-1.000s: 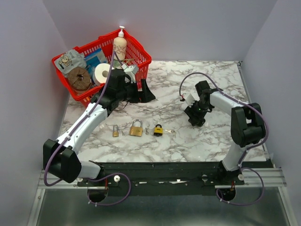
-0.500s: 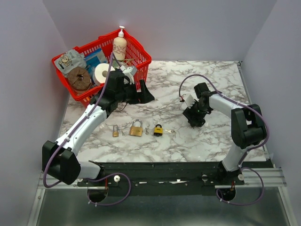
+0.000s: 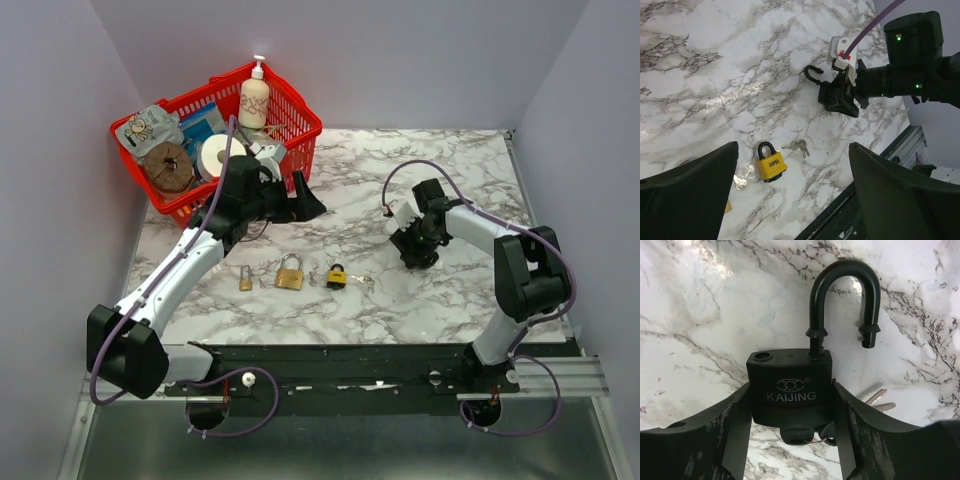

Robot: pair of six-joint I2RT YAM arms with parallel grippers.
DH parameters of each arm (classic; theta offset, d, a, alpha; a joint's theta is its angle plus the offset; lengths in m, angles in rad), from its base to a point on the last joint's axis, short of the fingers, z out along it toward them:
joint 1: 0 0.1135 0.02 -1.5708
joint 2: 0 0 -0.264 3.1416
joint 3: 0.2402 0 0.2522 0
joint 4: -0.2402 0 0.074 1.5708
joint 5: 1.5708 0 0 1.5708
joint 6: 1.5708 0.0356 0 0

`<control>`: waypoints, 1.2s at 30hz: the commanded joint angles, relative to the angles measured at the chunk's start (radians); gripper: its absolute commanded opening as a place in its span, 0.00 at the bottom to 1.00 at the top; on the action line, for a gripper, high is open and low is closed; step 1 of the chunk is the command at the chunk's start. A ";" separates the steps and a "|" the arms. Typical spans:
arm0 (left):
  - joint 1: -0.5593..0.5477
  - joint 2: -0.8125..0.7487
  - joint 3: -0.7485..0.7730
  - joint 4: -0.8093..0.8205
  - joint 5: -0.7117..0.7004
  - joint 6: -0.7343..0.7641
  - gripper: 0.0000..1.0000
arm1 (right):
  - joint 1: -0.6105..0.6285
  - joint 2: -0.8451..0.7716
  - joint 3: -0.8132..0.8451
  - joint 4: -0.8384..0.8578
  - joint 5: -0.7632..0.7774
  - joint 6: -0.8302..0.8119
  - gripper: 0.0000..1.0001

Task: Lock with the key
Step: Pick up the lock from the center of the board, then lock the lock.

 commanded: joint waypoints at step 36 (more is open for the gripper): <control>-0.355 -0.171 -0.109 -0.078 0.376 1.372 0.49 | 0.318 -0.283 0.422 -0.818 -0.861 -0.163 0.01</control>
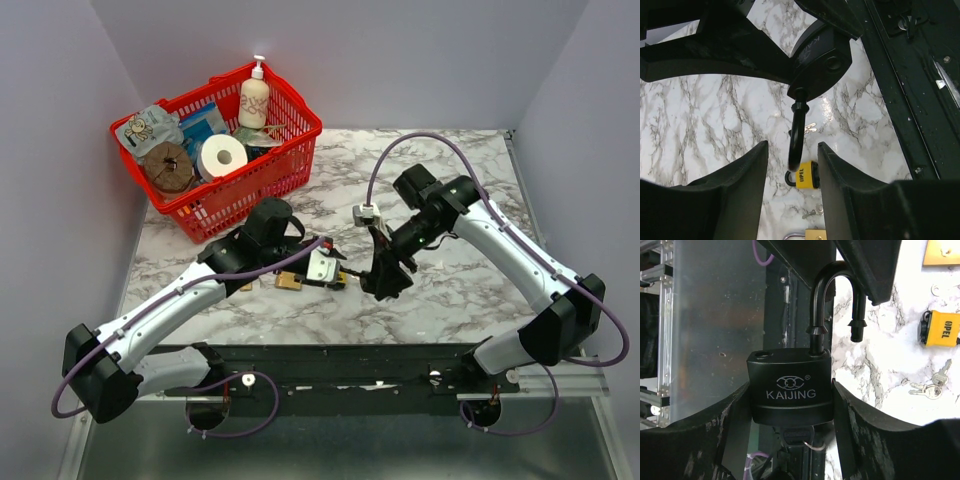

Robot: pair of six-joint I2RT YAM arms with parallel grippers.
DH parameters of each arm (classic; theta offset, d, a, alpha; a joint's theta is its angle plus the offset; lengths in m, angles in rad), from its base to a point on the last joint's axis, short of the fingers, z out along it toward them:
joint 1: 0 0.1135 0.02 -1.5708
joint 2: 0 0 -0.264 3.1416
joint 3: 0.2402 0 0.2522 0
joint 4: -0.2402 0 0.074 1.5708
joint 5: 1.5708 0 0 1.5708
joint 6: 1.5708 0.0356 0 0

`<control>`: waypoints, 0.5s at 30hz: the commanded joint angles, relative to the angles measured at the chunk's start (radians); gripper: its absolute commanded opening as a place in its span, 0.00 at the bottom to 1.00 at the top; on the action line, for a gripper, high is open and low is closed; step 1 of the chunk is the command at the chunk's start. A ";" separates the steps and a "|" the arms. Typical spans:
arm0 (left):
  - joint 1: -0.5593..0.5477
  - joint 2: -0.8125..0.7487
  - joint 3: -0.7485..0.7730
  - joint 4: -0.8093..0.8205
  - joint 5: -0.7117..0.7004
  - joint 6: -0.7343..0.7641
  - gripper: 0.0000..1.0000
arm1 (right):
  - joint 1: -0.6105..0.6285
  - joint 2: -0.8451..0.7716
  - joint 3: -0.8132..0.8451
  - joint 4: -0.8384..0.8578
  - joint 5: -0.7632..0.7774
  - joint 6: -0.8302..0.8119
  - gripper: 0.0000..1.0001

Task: Lock with the key
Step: Lock the lock.

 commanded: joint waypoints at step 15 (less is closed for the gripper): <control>-0.048 0.016 0.031 0.016 -0.085 -0.006 0.21 | 0.034 -0.003 0.074 -0.088 -0.076 0.038 0.01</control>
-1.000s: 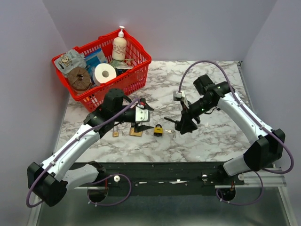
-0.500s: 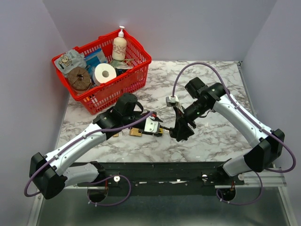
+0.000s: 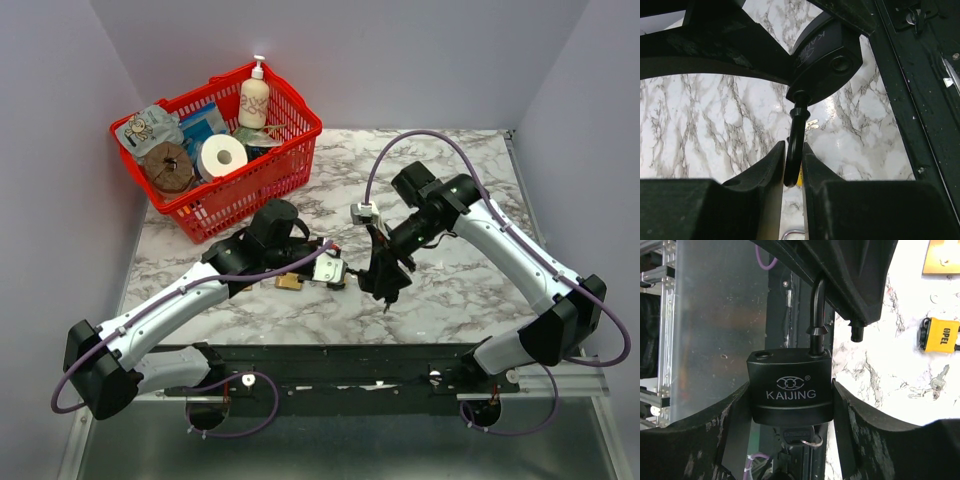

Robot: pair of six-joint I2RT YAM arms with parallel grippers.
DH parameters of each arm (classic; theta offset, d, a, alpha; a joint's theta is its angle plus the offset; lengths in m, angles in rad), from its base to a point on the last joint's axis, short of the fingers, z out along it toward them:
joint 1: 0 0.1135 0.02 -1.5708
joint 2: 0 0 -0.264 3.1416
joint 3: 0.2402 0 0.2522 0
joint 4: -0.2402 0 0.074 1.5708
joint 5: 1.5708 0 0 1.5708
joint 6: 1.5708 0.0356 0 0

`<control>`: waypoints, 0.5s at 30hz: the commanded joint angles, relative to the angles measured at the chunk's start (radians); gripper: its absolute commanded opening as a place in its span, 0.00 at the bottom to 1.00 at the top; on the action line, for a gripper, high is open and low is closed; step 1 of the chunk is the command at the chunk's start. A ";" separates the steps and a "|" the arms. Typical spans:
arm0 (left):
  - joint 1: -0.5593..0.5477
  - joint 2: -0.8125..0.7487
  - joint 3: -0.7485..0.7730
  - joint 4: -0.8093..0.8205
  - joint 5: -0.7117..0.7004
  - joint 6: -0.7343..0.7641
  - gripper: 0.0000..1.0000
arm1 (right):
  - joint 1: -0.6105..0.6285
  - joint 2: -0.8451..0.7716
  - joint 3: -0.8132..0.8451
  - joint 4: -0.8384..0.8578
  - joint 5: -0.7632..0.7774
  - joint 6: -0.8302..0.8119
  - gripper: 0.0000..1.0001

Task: Lock with the key
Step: Lock the lock.

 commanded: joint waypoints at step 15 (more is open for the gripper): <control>0.076 -0.073 0.033 0.090 0.128 -0.317 0.00 | -0.002 -0.178 -0.062 0.164 0.044 0.174 1.00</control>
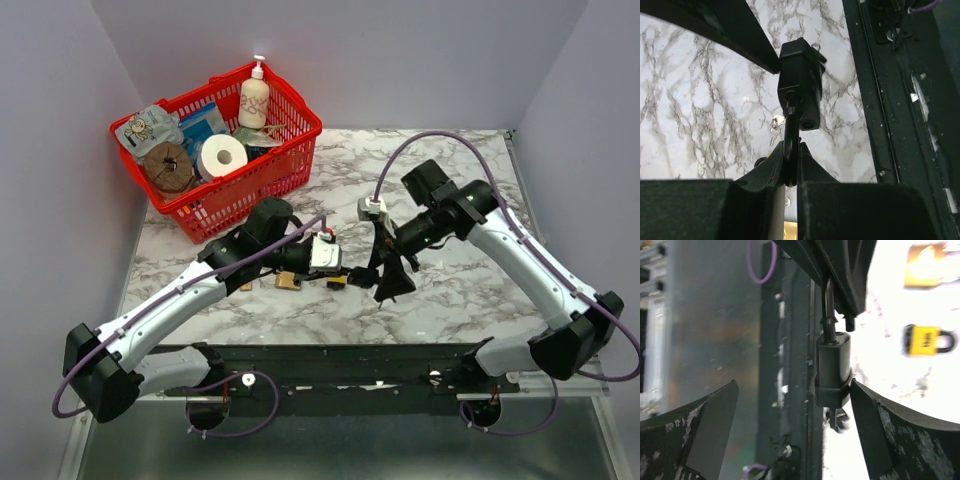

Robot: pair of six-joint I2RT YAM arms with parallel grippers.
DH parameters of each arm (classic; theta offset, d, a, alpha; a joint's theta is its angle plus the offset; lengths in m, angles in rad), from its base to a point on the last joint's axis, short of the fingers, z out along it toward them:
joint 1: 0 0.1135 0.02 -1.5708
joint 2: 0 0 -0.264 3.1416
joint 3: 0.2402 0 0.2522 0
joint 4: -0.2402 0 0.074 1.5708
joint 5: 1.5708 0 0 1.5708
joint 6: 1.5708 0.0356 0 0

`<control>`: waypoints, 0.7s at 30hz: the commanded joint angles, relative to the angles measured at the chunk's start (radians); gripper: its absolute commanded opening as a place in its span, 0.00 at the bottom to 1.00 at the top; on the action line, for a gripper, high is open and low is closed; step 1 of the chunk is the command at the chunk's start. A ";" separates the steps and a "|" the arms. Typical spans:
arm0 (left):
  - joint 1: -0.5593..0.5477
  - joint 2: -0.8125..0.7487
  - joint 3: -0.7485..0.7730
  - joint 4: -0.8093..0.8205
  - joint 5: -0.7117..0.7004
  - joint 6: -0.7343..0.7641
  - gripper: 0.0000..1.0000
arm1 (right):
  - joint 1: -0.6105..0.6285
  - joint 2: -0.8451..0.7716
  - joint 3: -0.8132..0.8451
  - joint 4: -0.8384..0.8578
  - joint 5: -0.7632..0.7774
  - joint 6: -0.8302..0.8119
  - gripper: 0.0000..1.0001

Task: Lock with the key
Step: Lock the lock.

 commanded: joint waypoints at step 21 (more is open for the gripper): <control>0.035 -0.081 0.081 0.336 0.146 -0.500 0.00 | -0.002 -0.220 -0.126 0.329 0.013 0.105 0.72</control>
